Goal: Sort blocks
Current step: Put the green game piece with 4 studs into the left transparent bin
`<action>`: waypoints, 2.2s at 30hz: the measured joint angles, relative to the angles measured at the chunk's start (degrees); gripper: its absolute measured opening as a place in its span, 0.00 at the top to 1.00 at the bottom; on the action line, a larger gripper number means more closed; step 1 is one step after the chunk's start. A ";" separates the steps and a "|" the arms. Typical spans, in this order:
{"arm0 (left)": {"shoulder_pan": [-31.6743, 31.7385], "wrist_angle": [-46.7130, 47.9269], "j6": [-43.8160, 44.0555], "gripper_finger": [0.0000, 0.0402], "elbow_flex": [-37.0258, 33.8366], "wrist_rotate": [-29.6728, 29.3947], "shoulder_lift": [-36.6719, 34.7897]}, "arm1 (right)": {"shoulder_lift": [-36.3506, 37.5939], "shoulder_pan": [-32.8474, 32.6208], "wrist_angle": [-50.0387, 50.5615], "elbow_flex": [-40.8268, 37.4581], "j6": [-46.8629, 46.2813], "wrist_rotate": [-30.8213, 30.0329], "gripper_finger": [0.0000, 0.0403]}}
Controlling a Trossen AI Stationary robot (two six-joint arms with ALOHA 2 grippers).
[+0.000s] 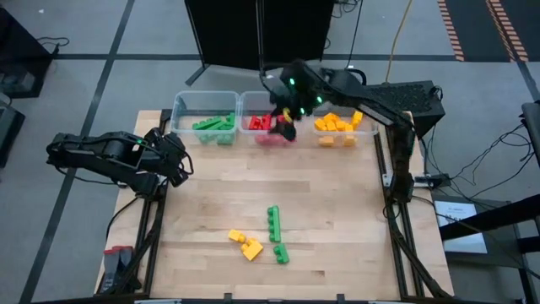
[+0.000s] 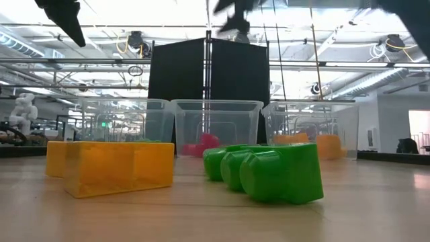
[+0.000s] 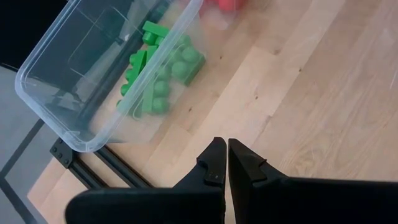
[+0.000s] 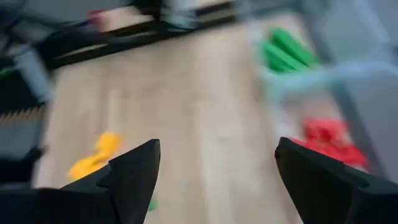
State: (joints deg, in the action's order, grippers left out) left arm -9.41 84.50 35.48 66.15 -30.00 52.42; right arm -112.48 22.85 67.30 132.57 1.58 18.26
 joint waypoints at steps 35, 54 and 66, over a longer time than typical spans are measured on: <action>0.00 0.01 1.81 1.00 0.00 4.45 0.07 | -24.99 -33.12 5.20 -0.26 47.37 -13.27 0.23; 0.00 0.05 1.75 1.00 0.00 5.19 -0.02 | -26.06 -34.66 5.22 -7.91 47.47 -21.26 0.23; 0.00 0.03 1.79 1.00 0.00 6.03 -0.02 | -26.38 -34.59 -1.31 -15.50 50.14 -18.46 0.23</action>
State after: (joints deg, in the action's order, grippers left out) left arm -9.41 84.53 37.28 66.15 -23.97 52.40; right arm -138.86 -11.75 65.99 117.07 51.72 -0.20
